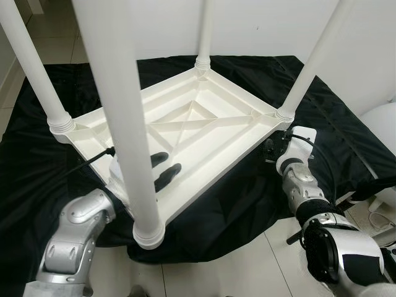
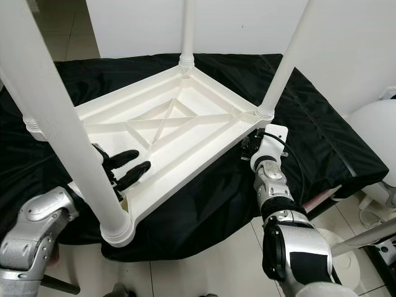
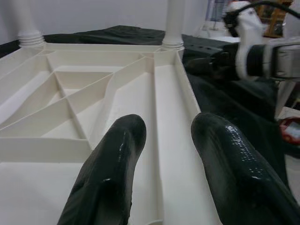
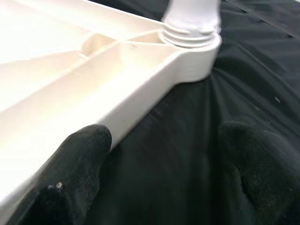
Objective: Building children table
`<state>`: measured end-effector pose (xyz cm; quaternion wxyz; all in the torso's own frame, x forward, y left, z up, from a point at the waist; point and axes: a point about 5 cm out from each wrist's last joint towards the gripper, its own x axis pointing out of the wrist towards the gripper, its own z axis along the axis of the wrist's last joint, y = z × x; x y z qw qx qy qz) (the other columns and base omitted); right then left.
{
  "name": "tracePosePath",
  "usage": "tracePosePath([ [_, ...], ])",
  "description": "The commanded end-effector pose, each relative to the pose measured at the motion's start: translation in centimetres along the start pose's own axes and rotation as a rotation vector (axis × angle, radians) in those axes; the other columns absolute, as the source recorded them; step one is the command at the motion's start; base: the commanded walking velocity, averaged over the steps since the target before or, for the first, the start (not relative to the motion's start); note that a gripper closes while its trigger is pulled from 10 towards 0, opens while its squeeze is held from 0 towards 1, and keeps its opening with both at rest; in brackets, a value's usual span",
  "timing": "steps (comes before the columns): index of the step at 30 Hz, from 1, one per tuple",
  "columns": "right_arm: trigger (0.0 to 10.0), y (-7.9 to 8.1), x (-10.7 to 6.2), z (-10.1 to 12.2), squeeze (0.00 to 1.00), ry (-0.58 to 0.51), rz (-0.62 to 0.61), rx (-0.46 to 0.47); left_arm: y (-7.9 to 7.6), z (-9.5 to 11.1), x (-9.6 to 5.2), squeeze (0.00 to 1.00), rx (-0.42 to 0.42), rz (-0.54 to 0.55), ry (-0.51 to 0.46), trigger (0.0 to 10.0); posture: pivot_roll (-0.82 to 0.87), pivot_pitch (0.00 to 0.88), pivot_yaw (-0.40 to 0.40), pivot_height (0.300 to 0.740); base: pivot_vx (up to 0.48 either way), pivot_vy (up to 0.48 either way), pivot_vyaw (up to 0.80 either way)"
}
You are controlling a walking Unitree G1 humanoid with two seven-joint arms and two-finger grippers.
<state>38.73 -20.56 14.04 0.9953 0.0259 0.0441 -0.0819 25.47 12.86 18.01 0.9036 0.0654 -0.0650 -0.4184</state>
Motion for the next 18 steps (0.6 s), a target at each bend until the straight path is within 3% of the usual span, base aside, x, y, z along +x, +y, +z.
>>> tracePosePath([
  [1, 10.0, -0.5, 0.0, -0.4, 0.0, 0.036, -0.011, -0.018, -1.0, 0.2, 0.4, 0.0, -0.013, -0.043, -0.01, 10.0, 0.11, 0.084, -0.071, 0.74, 0.0, 0.0, 0.0],
  [16, 10.0, 1.7, 0.3, 0.1, 0.0, 0.052, 0.151, -0.072, -3.2, 1.1, 1.3, 0.0, -0.042, -0.107, -0.039, 10.0, 0.12, 0.119, -0.073, 0.74, 0.0, 0.0, 0.0],
  [18, 10.0, 2.8, 0.5, 0.8, 0.0, 0.029, 0.239, -0.116, -4.2, 1.3, 1.4, 0.0, -0.064, -0.121, -0.042, 10.0, 0.12, 0.136, -0.073, 0.74, 0.0, 0.0, 0.0],
])
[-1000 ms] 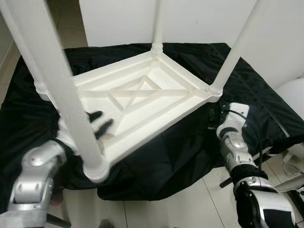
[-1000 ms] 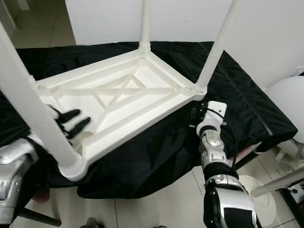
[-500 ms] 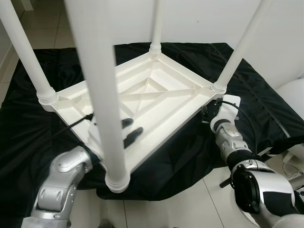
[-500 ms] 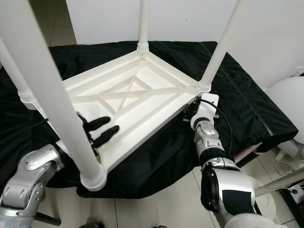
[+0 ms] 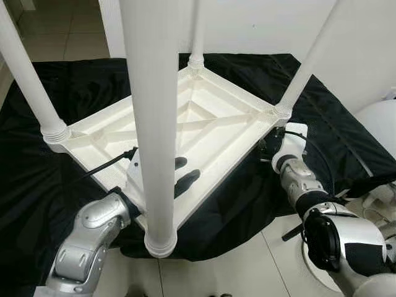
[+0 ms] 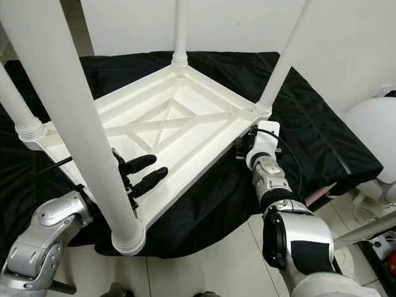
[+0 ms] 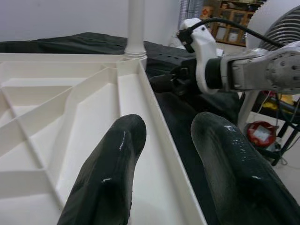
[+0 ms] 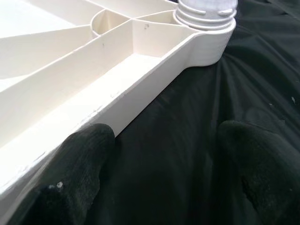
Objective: Building children table
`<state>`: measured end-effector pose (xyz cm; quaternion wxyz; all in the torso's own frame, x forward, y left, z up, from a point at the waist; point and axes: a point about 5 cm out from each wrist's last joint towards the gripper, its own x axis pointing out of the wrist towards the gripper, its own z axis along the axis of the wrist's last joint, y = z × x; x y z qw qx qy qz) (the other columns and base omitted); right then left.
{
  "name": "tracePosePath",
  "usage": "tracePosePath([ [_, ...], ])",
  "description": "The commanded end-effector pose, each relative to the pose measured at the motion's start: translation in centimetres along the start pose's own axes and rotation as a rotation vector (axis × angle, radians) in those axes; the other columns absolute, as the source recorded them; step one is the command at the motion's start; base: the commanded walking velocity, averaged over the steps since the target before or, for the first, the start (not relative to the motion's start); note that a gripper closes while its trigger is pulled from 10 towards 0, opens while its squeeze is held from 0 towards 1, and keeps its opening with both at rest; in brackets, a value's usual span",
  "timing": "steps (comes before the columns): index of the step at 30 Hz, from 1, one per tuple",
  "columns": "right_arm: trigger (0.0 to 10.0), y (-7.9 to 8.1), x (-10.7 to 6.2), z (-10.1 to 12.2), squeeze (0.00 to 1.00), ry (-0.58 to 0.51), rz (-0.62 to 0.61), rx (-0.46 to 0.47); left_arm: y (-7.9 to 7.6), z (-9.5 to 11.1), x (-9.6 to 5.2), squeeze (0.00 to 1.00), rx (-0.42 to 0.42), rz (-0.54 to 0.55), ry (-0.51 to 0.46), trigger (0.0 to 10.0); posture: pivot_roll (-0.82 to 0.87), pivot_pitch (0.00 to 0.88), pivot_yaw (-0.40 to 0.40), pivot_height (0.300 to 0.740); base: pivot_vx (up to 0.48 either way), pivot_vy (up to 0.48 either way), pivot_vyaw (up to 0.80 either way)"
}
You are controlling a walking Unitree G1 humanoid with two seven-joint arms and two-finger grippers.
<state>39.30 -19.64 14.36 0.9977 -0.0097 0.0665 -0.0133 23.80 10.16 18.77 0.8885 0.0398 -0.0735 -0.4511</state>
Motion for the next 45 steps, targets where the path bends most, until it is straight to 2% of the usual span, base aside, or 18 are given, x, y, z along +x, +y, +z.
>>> tracePosePath([
  [1, 10.0, 2.1, 0.3, 1.0, 0.0, -0.027, 0.133, -0.059, -1.6, 0.0, 0.5, 0.0, -0.031, -0.054, 0.002, 10.0, 0.12, 0.136, -0.073, 0.74, 0.0, 0.0, 0.0],
  [8, 10.0, 3.7, 0.5, 2.1, 0.0, -0.064, 0.241, -0.07, -2.1, 0.2, 0.5, 0.0, -0.049, -0.049, -0.002, 10.0, 0.12, 0.15, -0.07, 0.74, 0.0, 0.0, 0.0],
  [12, 10.0, 5.5, 0.7, 3.1, 0.0, -0.101, 0.294, -0.043, -2.4, 0.4, 0.6, 0.0, -0.059, -0.047, -0.006, 10.0, 0.12, 0.15, -0.07, 0.74, 0.0, 0.0, 0.0],
  [18, 10.0, 6.1, 0.7, 3.2, 0.0, -0.124, 0.266, -0.066, -2.3, 0.5, 0.9, 0.0, -0.056, -0.037, -0.008, 10.0, 0.12, 0.145, -0.07, 0.74, 0.0, 0.0, 0.0],
  [23, 10.0, 4.9, 0.4, 3.0, 0.0, -0.177, 0.185, -0.064, -1.8, 0.6, 1.1, 0.0, -0.048, -0.005, -0.003, 10.0, 0.11, 0.134, -0.058, 0.74, 0.0, 0.0, 0.0],
  [25, 10.0, 3.5, 0.1, 2.7, 0.0, -0.231, 0.118, -0.032, -1.0, 0.4, 1.3, 0.0, -0.036, 0.036, 0.01, 10.0, 0.1, 0.13, -0.055, 0.74, 0.0, 0.0, 0.0],
  [27, 10.0, 3.5, 0.1, 2.7, 0.0, -0.231, 0.118, -0.032, -1.0, 0.4, 1.3, 0.0, -0.036, 0.036, 0.01, 10.0, 0.1, 0.13, -0.055, 0.74, 0.0, 0.0, 0.0],
  [29, 10.0, 2.1, -0.6, 2.3, 0.0, -0.305, 0.077, 0.003, 0.1, 0.1, 1.3, 0.0, -0.016, 0.092, 0.025, 10.0, 0.08, 0.124, -0.048, 0.74, 0.0, 0.0, 0.0],
  [30, 10.0, 2.1, -0.6, 2.3, 0.0, -0.305, 0.077, 0.003, 0.1, 0.1, 1.3, 0.0, -0.016, 0.092, 0.025, 10.0, 0.08, 0.124, -0.048, 0.74, 0.0, 0.0, 0.0],
  [32, 10.0, 0.8, -1.6, 1.8, 0.0, -0.386, 0.053, 0.021, 1.8, -0.1, 0.9, 0.0, 0.006, 0.141, 0.047, 10.0, 0.06, 0.12, -0.046, 0.74, 0.0, 0.0, 0.0],
  [35, 10.0, 0.5, -2.0, 1.7, 0.0, -0.409, 0.046, 0.025, 2.4, -0.1, 0.7, 0.0, 0.019, 0.155, 0.052, 10.0, 0.06, 0.12, -0.046, 0.74, 0.0, 0.0, 0.0],
  [37, 10.0, -0.2, -2.9, 1.1, 0.0, -0.443, 0.026, 0.02, 3.8, -0.1, 0.1, 0.0, 0.049, 0.181, 0.072, 10.0, 0.06, 0.118, -0.044, 0.74, 0.0, 0.0, 0.0],
  [38, 10.0, -0.2, -2.9, 1.1, 0.0, -0.443, 0.026, 0.02, 3.8, -0.1, 0.1, 0.0, 0.049, 0.181, 0.072, 10.0, 0.06, 0.118, -0.044, 0.74, 0.0, 0.0, 0.0],
  [39, 10.0, -0.7, -3.7, 0.6, 0.0, -0.461, 0.011, 0.015, 5.0, -0.1, -0.4, 0.0, 0.065, 0.207, 0.084, 10.0, 0.04, 0.113, -0.039, 0.74, 0.0, 0.0, 0.0],
  [40, 10.0, -0.7, -3.7, 0.6, 0.0, -0.461, 0.011, 0.015, 5.0, -0.1, -0.4, 0.0, 0.065, 0.207, 0.084, 10.0, 0.04, 0.113, -0.039, 0.74, 0.0, 0.0, 0.0],
  [42, 10.0, -1.1, -4.6, 0.2, 0.0, -0.475, -0.003, 0.016, 6.0, 0.1, -0.8, 0.0, 0.087, 0.227, 0.094, 10.0, 0.04, 0.113, -0.039, 0.74, 0.0, 0.0, 0.0],
  [44, 10.0, -1.9, -6.3, -0.5, 0.0, -0.491, -0.018, 0.006, 7.8, 0.2, -1.7, 0.0, 0.131, 0.265, 0.115, 10.0, 0.01, 0.105, -0.028, 0.74, 0.0, 0.0, 0.0],
  [45, 10.0, -2.0, -6.6, -0.6, 0.0, -0.492, -0.021, 0.003, 8.2, 0.2, -2.0, 0.0, 0.14, 0.272, 0.123, 10.0, 0.01, 0.104, -0.026, 0.74, 0.0, 0.0, 0.0],
])
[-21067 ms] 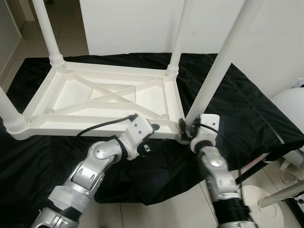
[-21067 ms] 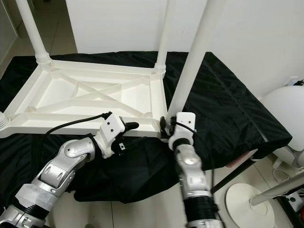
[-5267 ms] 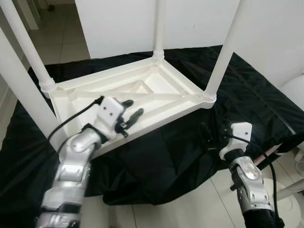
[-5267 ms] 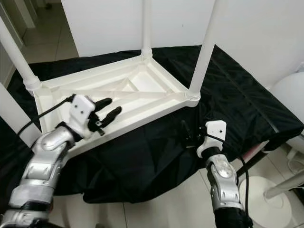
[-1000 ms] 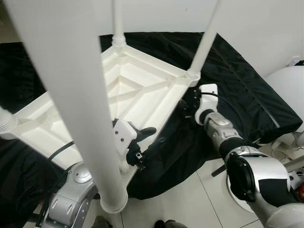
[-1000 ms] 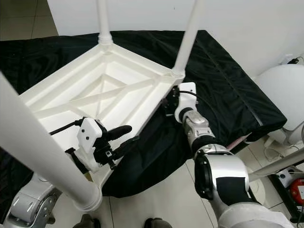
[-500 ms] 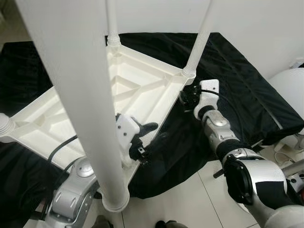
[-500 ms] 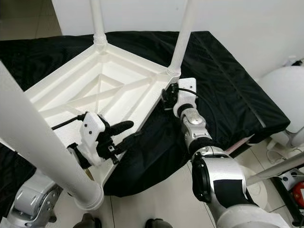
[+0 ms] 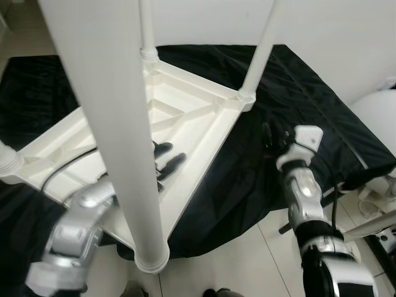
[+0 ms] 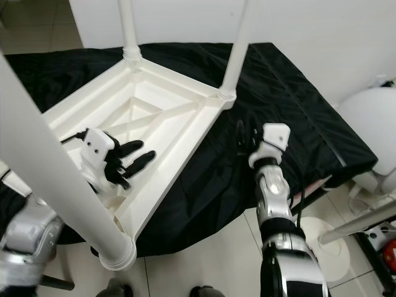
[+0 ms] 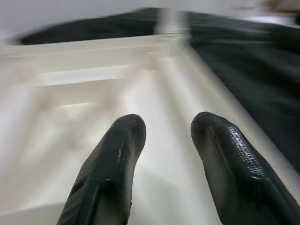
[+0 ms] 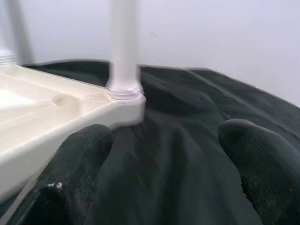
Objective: Building children table
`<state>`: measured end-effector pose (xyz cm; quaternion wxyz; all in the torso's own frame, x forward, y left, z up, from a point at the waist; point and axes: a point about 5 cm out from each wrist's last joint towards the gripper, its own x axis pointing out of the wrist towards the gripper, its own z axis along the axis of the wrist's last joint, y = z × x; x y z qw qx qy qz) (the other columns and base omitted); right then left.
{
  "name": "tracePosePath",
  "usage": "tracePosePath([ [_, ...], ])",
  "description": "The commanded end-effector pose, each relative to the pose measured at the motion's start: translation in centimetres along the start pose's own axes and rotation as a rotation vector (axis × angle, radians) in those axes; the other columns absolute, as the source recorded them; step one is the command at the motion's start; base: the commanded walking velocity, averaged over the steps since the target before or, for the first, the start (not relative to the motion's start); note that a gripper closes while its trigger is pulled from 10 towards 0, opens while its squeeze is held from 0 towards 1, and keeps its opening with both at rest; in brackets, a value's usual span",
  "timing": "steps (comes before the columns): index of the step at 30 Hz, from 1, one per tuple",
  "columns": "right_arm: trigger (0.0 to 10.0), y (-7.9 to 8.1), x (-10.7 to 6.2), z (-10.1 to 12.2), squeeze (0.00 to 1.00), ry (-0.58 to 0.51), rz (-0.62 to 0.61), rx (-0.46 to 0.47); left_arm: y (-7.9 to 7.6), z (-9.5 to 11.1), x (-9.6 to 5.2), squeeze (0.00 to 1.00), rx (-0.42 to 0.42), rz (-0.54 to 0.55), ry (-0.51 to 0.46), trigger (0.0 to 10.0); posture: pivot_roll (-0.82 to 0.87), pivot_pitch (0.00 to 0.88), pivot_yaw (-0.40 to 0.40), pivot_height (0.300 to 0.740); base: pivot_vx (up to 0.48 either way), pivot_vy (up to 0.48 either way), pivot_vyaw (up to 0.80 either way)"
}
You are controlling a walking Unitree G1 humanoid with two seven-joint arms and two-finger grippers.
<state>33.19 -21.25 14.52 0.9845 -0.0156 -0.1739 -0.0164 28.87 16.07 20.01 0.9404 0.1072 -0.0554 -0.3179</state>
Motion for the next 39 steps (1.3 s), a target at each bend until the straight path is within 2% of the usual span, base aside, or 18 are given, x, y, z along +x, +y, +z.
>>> tracePosePath([
  [1, 10.0, -0.3, -0.5, 0.3, 0.0, -0.009, -0.011, 0.006, 0.5, -0.2, -0.1, 0.0, 0.022, 0.0, 0.008, 10.0, 0.01, 0.104, -0.026, 0.74, 0.0, 0.0, 0.0],
  [10, 10.0, -1.1, -2.1, 0.6, 0.0, -0.002, -0.007, -0.011, 1.5, -1.3, -1.0, 0.0, 0.066, -0.046, 0.062, 10.0, 0.0, 0.092, -0.028, 0.74, 0.0, 0.0, 0.0],
  [15, 10.0, -2.1, -2.4, 1.0, 0.0, 0.005, -0.003, -0.042, 1.4, -1.9, -2.9, 0.0, 0.105, -0.169, 0.075, 10.0, 0.01, 0.084, -0.041, 0.74, 0.0, 0.0, 0.0],
  [19, 10.0, -2.4, -2.6, 1.7, 0.0, 0.007, -0.002, -0.058, 1.4, -2.0, -3.3, 0.0, 0.126, -0.2, 0.064, 10.0, 0.02, 0.08, -0.05, 0.74, 0.0, 0.0, 0.0],
  [21, 10.0, -2.9, -2.5, 2.6, 0.0, -0.005, 0.001, -0.073, 1.3, -1.9, -4.0, 0.0, 0.144, -0.262, 0.058, 10.0, 0.02, 0.076, -0.059, 0.74, 0.0, 0.0, 0.0],
  [26, 10.0, -3.8, -2.3, 3.3, 0.0, -0.001, 0.011, -0.1, 1.4, -2.4, -6.2, 0.0, 0.188, -0.396, 0.131, 10.0, 0.02, 0.067, -0.07, 0.74, 0.0, 0.0, 0.0],
  [29, 10.0, -3.9, -2.3, 3.4, 0.0, 0.004, 0.011, -0.102, 1.4, -2.4, -6.5, 0.0, 0.195, -0.409, 0.131, 10.0, 0.02, 0.067, -0.07, 0.74, 0.0, 0.0, 0.0],
  [30, 10.0, -4.1, -2.3, 3.4, 0.0, 0.007, 0.009, -0.106, 1.3, -2.7, -6.8, 0.0, 0.195, -0.432, 0.164, 10.0, 0.02, 0.064, -0.074, 0.74, 0.0, 0.0, 0.0],
  [31, 10.0, -4.2, -2.3, 3.4, 0.0, 0.01, 0.007, -0.109, 1.2, -2.9, -7.1, 0.15, 0.195, -0.453, 0.186, 10.0, 0.02, 0.064, -0.074, 0.74, 0.0, 0.0, 0.0],
  [33, 10.0, -4.4, -2.3, 3.5, 0.0, 0.016, 0.004, -0.112, 1.2, -3.1, -7.4, 0.15, 0.2, -0.479, 0.21, 10.0, 0.02, 0.063, -0.075, 0.74, 0.0, 0.0, 0.0],
  [34, 10.0, -4.4, -2.3, 3.5, 0.0, 0.016, 0.004, -0.114, 1.1, -3.2, -7.5, 1.0, 0.2, -0.483, 0.215, 10.0, 0.02, 0.06, -0.076, 0.74, 0.0, 0.0, 0.0],
  [38, 10.0, -4.4, -2.3, 3.5, 0.0, 0.024, 0.009, -0.117, 1.0, -3.4, -7.7, 1.0, 0.199, -0.507, 0.243, 10.0, 0.02, 0.059, -0.078, 0.74, 0.0, 0.0, 0.0],
  [39, 10.0, -4.4, -2.3, 3.5, 0.0, 0.034, 0.014, -0.12, 0.9, -4.0, -8.2, 1.0, 0.231, -0.53, 0.31, 10.0, 0.03, 0.059, -0.08, 0.74, 0.0, 0.0, 0.0],
])
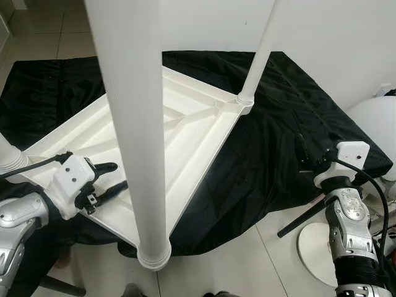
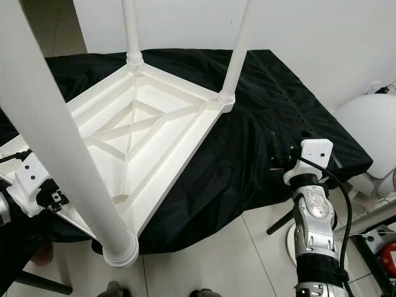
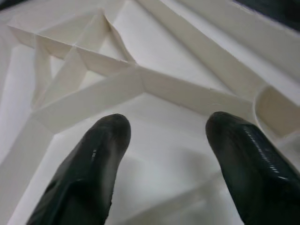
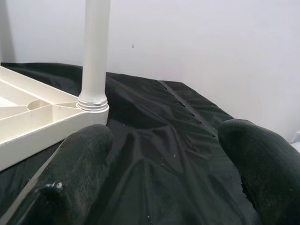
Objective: Building children table
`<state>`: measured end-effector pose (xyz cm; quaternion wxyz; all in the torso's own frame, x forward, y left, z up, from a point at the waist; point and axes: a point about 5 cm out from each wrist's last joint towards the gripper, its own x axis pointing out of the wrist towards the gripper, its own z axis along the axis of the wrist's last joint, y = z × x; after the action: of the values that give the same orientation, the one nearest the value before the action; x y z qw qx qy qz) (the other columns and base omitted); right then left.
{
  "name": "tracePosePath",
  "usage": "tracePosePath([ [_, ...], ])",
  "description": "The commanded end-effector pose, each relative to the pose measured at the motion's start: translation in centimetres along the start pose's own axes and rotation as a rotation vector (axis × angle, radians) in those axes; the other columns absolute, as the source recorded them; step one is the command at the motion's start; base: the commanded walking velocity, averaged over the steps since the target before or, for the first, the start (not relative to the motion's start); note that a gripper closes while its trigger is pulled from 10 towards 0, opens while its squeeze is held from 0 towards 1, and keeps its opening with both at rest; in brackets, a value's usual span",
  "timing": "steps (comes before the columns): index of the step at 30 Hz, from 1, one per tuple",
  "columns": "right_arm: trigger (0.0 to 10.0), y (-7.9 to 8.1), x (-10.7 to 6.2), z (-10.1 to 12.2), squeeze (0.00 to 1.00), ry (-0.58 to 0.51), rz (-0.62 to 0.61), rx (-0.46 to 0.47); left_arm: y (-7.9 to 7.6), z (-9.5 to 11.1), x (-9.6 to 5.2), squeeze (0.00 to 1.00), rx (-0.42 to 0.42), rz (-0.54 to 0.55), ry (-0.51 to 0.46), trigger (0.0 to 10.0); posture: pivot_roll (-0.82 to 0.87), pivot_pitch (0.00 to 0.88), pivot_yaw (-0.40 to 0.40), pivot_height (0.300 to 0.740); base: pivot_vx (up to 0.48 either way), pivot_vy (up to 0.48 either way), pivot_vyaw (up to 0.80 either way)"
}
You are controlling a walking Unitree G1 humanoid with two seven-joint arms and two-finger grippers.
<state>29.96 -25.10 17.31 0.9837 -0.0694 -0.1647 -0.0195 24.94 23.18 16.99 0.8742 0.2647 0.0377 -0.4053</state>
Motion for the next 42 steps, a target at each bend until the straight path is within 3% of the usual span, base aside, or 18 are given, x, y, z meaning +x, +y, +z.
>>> tracePosePath([
  [1, 10.0, -0.4, -0.3, -0.1, 0.0, 0.019, 0.004, -0.013, -1.9, -0.6, -0.3, 0.0, 0.026, -0.304, 0.061, 10.0, 0.03, 0.059, -0.08, 0.74, 0.0, 0.0, 0.0],
  [5, 10.0, -0.4, -0.2, -0.1, 0.0, 0.024, 0.002, -0.011, -2.2, -1.6, -0.4, 0.0, 0.037, -0.333, 0.139, 10.0, 0.03, 0.059, -0.079, 0.74, 0.0, 0.0, 0.0],
  [14, 10.0, -0.2, -0.5, -0.3, 0.0, 0.036, 0.006, -0.004, -1.9, -1.8, -0.2, 0.0, 0.078, -0.324, 0.167, 10.0, 0.02, 0.062, -0.074, 0.74, 0.0, 0.0, 0.0],
  [23, 10.0, -0.2, -0.5, -0.2, 0.0, 0.039, -0.003, 0.0, -1.6, -1.9, 2.1, 0.0, 0.131, -0.271, 0.174, 10.0, 0.02, 0.075, -0.067, 0.74, 0.0, 0.0, 0.0],
  [26, 10.0, -0.2, -0.7, -0.3, 0.0, 0.042, -0.015, 0.005, -1.5, -1.9, 3.8, 0.0, 0.155, -0.227, 0.161, 10.0, 0.01, 0.084, -0.06, 0.74, 0.0, 0.0, 0.0],
  [28, 10.0, -0.2, -0.7, -0.3, 0.0, 0.043, -0.017, 0.006, -1.4, -1.8, 4.2, 0.0, 0.16, -0.217, 0.156, 10.0, 0.01, 0.084, -0.06, 0.74, 0.0, 0.0, 0.0],
  [30, 10.0, -0.2, -0.8, -0.3, 0.0, 0.044, -0.029, 0.008, -0.7, -1.5, 5.8, 0.0, 0.146, -0.143, 0.147, 10.0, 0.0, 0.092, -0.044, 0.74, 0.0, 0.0, 0.0],
  [33, 10.0, -0.4, -1.0, -0.3, 0.0, 0.043, -0.047, 0.009, -0.3, -1.3, 7.2, 0.0, 0.084, -0.12, 0.147, 10.0, -0.01, 0.097, -0.034, 0.74, 0.0, 0.0, 0.0],
  [42, 10.0, -0.9, -1.6, -0.2, 0.0, 0.046, -0.074, 0.001, -0.3, -1.3, 8.5, 0.0, 0.042, -0.189, 0.184, 10.0, -0.02, 0.104, -0.017, 0.74, 0.0, 0.0, 0.0],
])
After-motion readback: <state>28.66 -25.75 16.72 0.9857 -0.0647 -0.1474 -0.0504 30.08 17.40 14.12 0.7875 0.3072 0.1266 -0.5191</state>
